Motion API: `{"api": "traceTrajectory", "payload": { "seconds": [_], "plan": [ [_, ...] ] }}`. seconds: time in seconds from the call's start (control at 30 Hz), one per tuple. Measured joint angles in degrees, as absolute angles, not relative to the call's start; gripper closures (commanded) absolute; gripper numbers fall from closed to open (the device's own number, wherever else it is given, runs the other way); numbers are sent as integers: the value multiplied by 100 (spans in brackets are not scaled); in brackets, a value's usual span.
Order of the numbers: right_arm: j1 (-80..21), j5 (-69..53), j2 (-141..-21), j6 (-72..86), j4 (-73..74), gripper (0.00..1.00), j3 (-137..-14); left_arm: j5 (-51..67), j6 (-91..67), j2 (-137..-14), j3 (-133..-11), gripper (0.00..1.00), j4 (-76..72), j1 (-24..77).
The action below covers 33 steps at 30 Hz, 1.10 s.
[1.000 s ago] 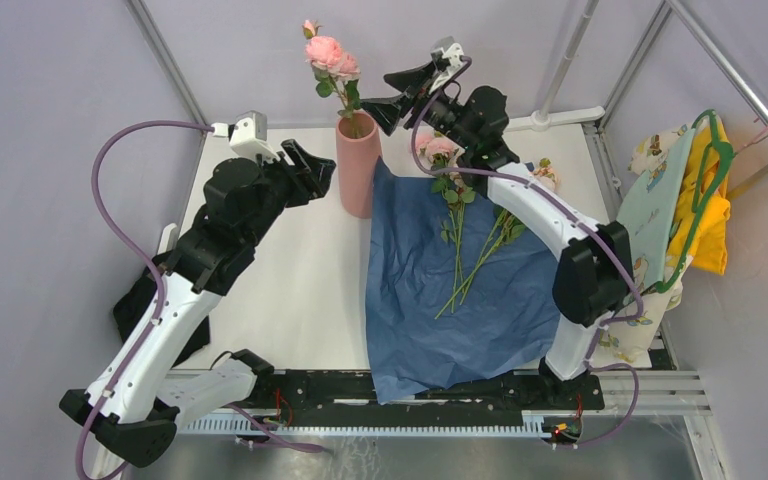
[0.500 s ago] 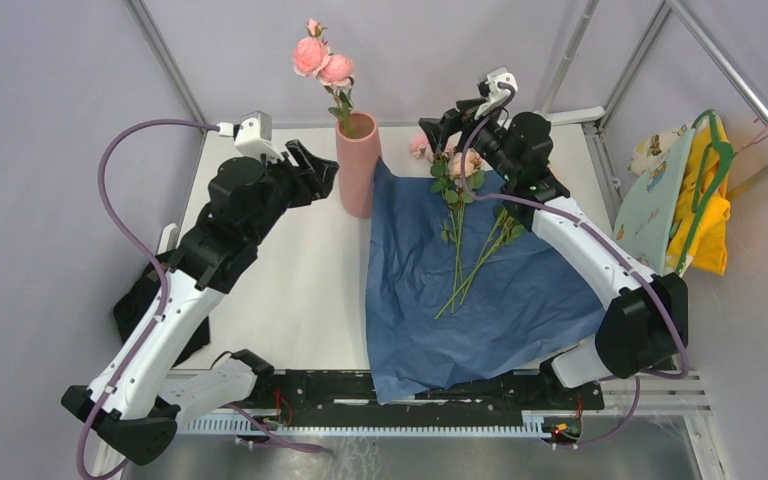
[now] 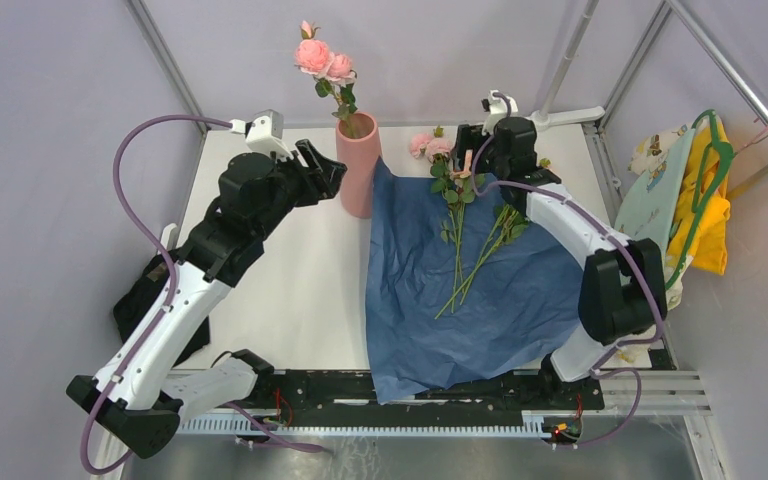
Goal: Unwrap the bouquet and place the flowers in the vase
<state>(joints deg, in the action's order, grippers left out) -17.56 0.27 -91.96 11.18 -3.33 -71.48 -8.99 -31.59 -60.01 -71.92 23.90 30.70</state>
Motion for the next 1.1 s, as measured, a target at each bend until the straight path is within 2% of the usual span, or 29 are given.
{"api": "traceTrajectory", "payload": {
  "seconds": [0.2, 0.27, 0.53, 0.7, 0.83, 1.1],
  "plan": [
    [-1584, -95, -10149, 1444, 276, 19, -7201, -888, -3159, -6007, -7192, 34, 2390, 3074],
    [-1586, -150, -10361, 1503, 429, 24, -7199, -886, -3159, -6023, -7192, 34, 2390, 3076],
    [-1601, -255, -10556, 1549, 578, 32, -7196, -858, -3159, -6121, -7192, 34, 2390, 3142],
    [-1601, -252, -10674, 1594, 569, 48, -7046, -862, -3159, -6248, -7288, 34, 2421, 3253],
    [-1597, -257, -10884, 1645, 576, 56, -6984, -871, -3159, -6519, -7706, 34, 2418, 3505],
    [-1570, -261, -11146, 1673, 582, 76, -6949, -1162, -3039, -7861, -8739, 34, 2364, 4858]
  ]
}}
